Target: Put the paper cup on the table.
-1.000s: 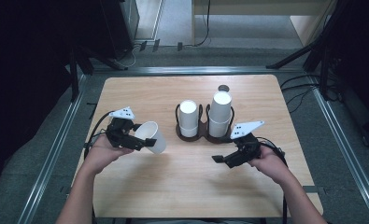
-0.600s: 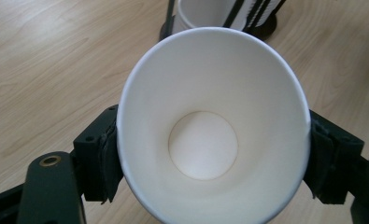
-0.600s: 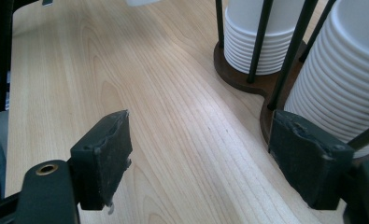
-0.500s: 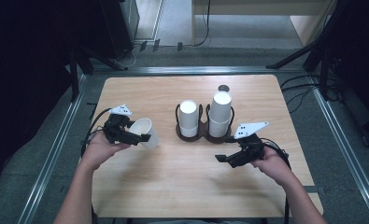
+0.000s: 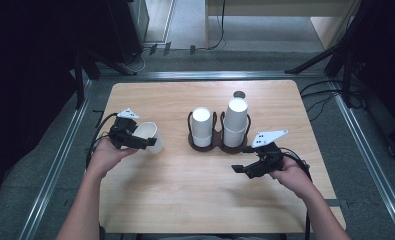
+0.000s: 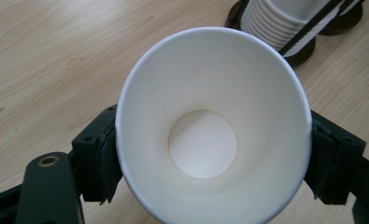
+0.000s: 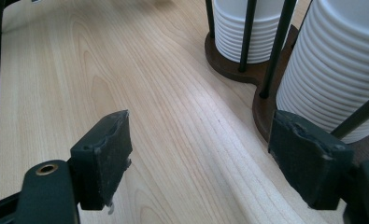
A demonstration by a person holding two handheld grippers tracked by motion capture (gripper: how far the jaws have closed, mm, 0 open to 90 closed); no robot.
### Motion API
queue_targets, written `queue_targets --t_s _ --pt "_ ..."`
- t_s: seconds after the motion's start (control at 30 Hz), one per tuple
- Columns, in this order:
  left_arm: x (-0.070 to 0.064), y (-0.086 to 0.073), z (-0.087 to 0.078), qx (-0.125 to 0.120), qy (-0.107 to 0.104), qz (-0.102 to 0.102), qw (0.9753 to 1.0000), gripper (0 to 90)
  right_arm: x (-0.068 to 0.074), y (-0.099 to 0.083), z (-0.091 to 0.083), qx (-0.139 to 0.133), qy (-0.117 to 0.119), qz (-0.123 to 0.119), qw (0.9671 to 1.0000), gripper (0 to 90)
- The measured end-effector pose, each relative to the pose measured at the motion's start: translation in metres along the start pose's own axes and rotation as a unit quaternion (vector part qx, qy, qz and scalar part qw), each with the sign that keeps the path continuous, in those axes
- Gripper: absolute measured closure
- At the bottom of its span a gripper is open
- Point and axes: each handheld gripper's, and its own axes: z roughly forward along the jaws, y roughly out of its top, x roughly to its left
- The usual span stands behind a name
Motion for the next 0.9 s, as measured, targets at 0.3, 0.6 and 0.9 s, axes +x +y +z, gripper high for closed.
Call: queue_targets --t_s 0.3,0.6,0.9 --pt "0.008 -0.006 0.003 0.016 0.037 -0.004 0.9992 19.4 -0.001 0.001 0.000 -0.003 0.000 0.002 1.0000 22.0" --pt "0.015 -0.010 0.004 0.018 0.067 -0.021 0.9974 18.8 -0.002 0.001 0.000 -0.002 -0.001 0.002 1.0000 22.0" --pt "0.016 -0.011 0.009 0.027 0.077 -0.020 0.9965 17.8 -0.002 0.001 0.000 -0.001 -0.002 -0.001 1.0000 22.0"
